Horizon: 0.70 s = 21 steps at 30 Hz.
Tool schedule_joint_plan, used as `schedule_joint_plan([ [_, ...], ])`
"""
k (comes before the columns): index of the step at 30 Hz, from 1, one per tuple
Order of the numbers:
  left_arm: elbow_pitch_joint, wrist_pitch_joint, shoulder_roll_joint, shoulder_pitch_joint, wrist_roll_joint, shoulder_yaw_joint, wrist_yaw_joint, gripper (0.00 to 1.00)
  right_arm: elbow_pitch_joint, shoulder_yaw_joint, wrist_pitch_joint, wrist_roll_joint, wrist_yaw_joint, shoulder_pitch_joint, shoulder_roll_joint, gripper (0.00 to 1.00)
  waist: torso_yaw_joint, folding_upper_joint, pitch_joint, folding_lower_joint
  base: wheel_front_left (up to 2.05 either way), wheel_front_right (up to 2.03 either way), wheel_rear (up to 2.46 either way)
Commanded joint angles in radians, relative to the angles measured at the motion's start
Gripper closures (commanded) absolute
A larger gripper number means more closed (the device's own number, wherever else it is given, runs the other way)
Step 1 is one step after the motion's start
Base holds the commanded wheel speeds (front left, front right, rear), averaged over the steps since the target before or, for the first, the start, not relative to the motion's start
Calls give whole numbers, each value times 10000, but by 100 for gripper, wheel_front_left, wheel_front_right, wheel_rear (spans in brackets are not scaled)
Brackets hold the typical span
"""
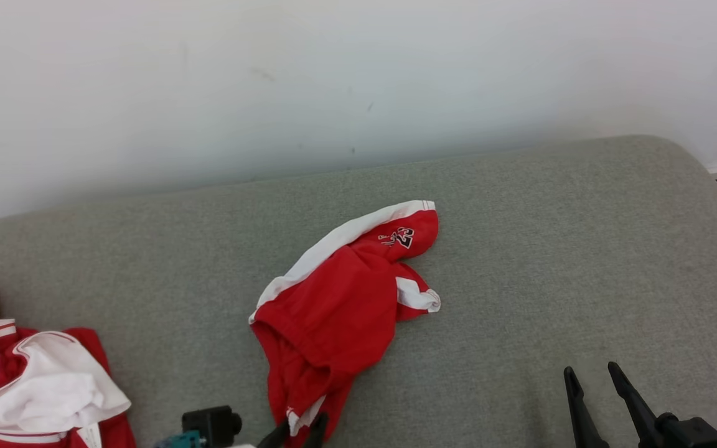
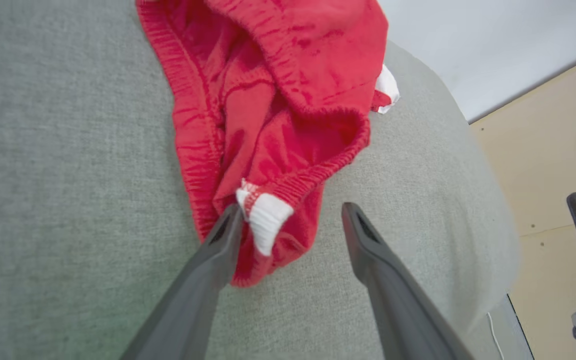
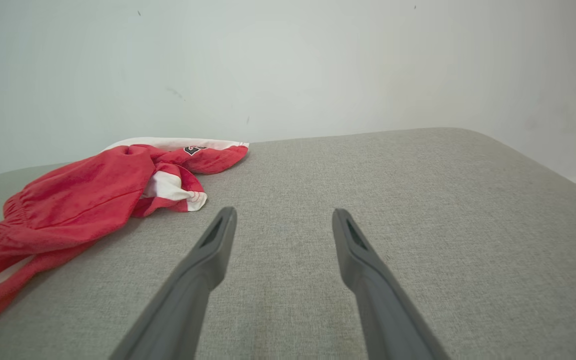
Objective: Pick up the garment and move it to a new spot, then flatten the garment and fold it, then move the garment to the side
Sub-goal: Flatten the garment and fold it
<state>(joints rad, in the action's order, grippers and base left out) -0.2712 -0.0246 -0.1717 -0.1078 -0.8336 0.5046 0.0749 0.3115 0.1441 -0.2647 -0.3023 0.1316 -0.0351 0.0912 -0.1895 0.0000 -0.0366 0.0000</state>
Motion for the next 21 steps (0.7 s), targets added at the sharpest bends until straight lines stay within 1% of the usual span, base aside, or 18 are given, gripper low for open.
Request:
schedule_joint_plan([
  [1, 520, -99, -397, 339, 287, 89, 156, 0, -31, -22, 7, -49, -18, 161, 3, 0, -167, 0, 112, 0, 0, 0, 0],
  [5, 1866, -214, -855, 701, 401, -94, 539, 0, -88, -93, 7, -45, -18, 179, -7, 0, -287, 0, 133, 0, 0, 0, 0],
  [7, 2318, -289, -858, 606, 243, -299, 764, 0, -101, -112, 7, -35, -18, 191, -19, 0, -297, 0, 135, 0, 0, 0, 0],
  [9, 2479, -354, -910, 264, 366, -437, 961, 0, -103, -90, 7, 1, -18, 178, -23, 0, -310, 0, 116, 0, 0, 0, 0],
  [11, 2312, -463, -785, -49, 291, -552, 1123, 0, -93, -44, 7, 12, -18, 87, -26, 0, -348, 0, 85, 0, 0, 0, 0],
  [13, 1932, -571, -762, -397, 356, -615, 1257, 0, -85, 21, 7, -4, -18, -22, -40, 0, -417, 0, 42, 0, 0, 0, 0],
  [15, 1451, -609, -636, -724, 198, -725, 1333, 0, -92, 102, 7, -25, -18, -86, -56, 0, -497, 0, -18, 0, 0, 0, 0],
  [17, 940, -693, -496, -972, 27, -827, 1311, 0, -100, 144, 7, -45, -18, -115, -54, 0, -560, 0, -83, 0, 0, 0, 0],
  [19, 482, -627, -603, -1253, 172, -838, 1252, 0, -98, 146, 7, -59, -18, -131, -24, 0, -622, 0, -186, 0, 0, 0, 0],
  [21, 102, -579, -468, -1438, 38, -897, 1160, 0, -118, 101, 7, -60, -18, -153, 4, 0, -650, 0, -315, 0, 0, 0, 0],
])
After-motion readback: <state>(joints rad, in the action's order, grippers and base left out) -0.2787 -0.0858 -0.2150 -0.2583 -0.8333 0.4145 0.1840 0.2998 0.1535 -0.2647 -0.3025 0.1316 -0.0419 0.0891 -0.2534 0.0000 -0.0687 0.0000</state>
